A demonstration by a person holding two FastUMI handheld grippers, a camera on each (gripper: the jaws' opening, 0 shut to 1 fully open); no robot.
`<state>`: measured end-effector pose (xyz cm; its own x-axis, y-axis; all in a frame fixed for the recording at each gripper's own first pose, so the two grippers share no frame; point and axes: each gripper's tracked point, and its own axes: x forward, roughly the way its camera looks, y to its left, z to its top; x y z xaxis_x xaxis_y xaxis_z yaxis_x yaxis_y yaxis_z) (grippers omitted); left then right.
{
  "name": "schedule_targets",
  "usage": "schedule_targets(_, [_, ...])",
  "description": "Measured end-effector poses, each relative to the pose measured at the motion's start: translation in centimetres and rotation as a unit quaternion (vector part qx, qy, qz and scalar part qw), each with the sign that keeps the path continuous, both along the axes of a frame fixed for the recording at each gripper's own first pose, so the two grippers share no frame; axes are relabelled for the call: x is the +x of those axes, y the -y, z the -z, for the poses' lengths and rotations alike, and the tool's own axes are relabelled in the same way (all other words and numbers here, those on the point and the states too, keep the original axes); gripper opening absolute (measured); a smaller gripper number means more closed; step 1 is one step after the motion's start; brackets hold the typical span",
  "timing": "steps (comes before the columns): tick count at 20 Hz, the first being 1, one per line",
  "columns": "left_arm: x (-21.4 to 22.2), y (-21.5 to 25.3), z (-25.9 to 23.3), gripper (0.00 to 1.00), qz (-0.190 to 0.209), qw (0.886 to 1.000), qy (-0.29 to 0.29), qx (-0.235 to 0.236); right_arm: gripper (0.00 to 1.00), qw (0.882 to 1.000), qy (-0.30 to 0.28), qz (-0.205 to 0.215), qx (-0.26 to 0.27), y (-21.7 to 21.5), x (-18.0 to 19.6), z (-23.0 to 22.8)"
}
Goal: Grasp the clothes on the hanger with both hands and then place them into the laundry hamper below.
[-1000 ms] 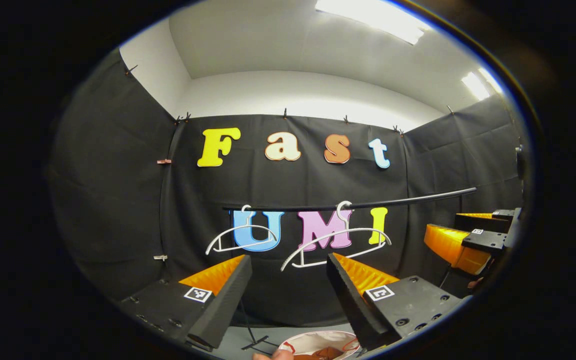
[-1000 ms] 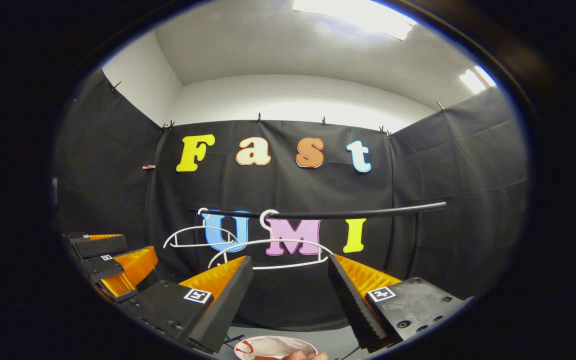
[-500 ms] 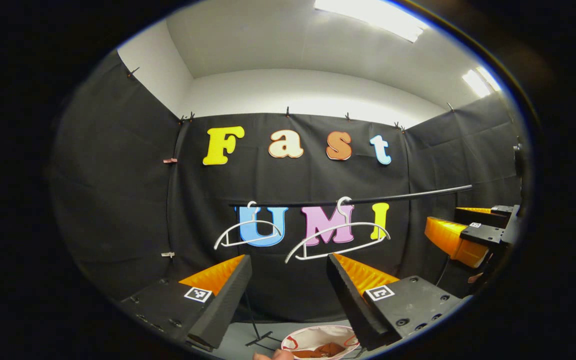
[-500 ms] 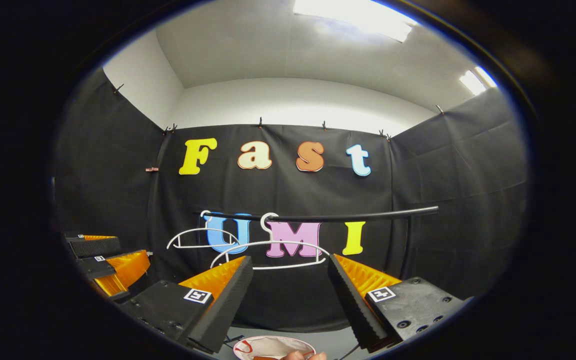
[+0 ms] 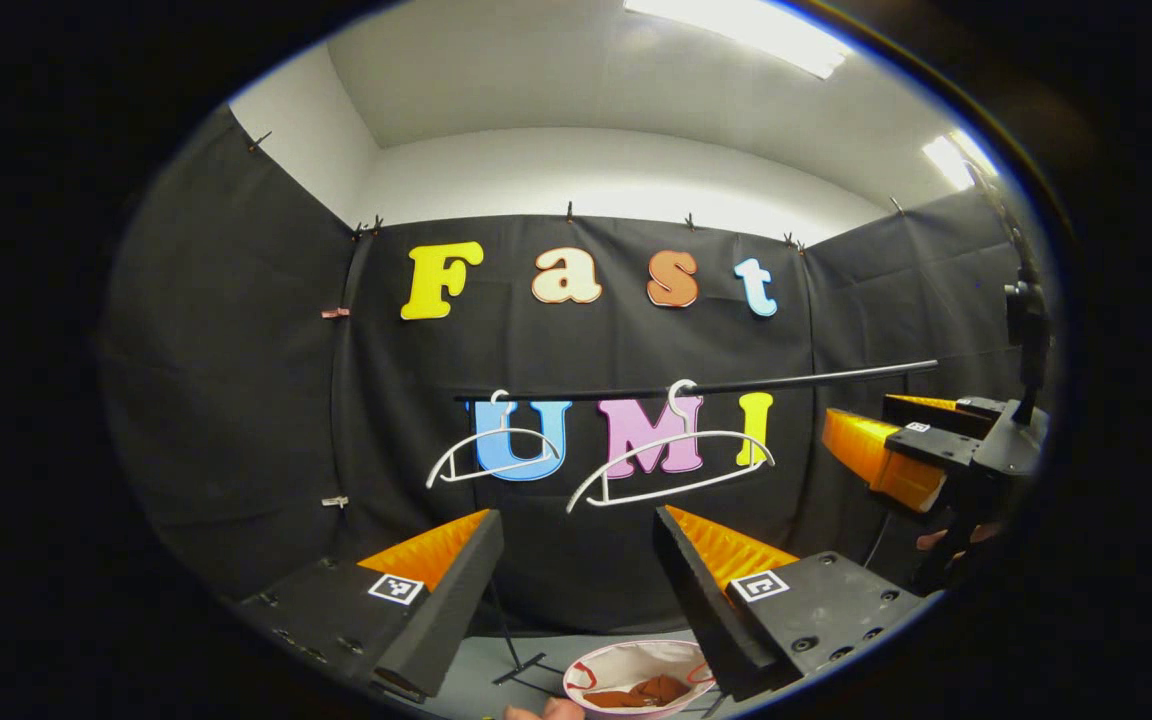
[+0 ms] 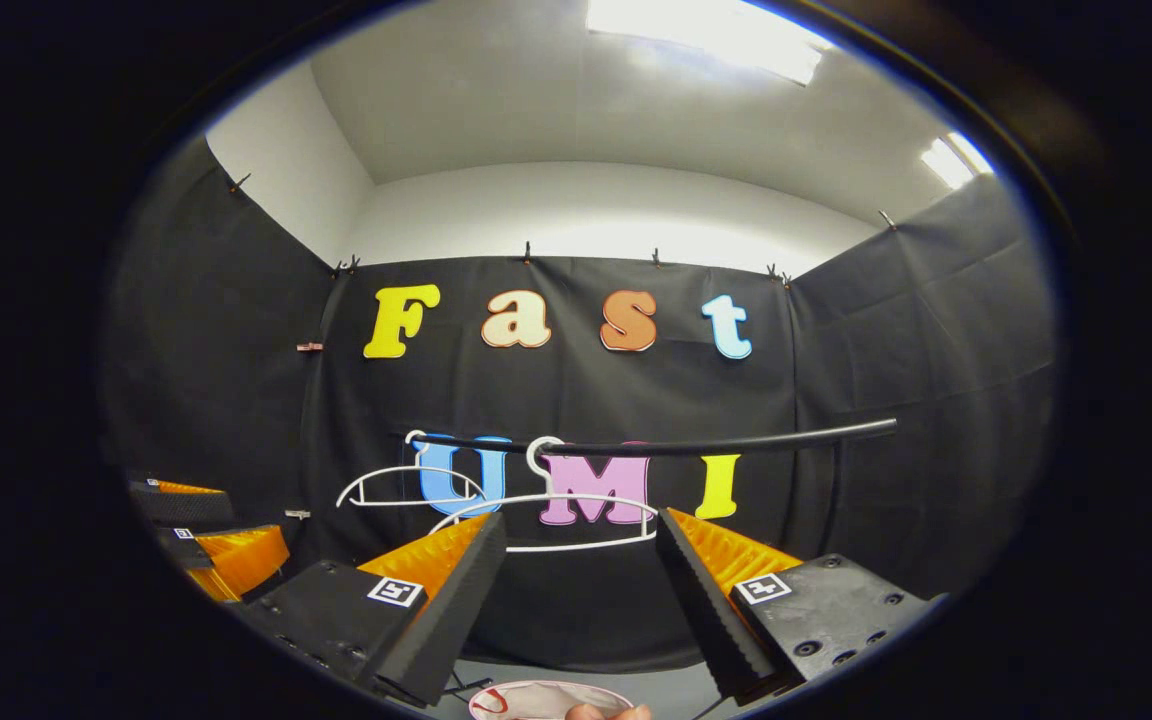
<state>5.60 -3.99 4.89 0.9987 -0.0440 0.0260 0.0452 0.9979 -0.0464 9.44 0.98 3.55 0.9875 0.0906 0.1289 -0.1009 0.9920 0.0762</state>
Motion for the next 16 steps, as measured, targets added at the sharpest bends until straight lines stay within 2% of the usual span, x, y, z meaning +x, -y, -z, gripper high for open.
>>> schedule_targets(5, [-0.6,-0.1,0.1,0.95,-0.002,1.000,0.003,0.001,0.99,1.000,-0.006,-0.007,0.004,-0.5,0.3,0.4])
schedule_targets(16, [-1.1,0.9,0.2,0.95,0.021,1.000,0.005,0.002,0.97,1.000,-0.011,-0.006,-0.006,-0.3,-1.2,0.6])
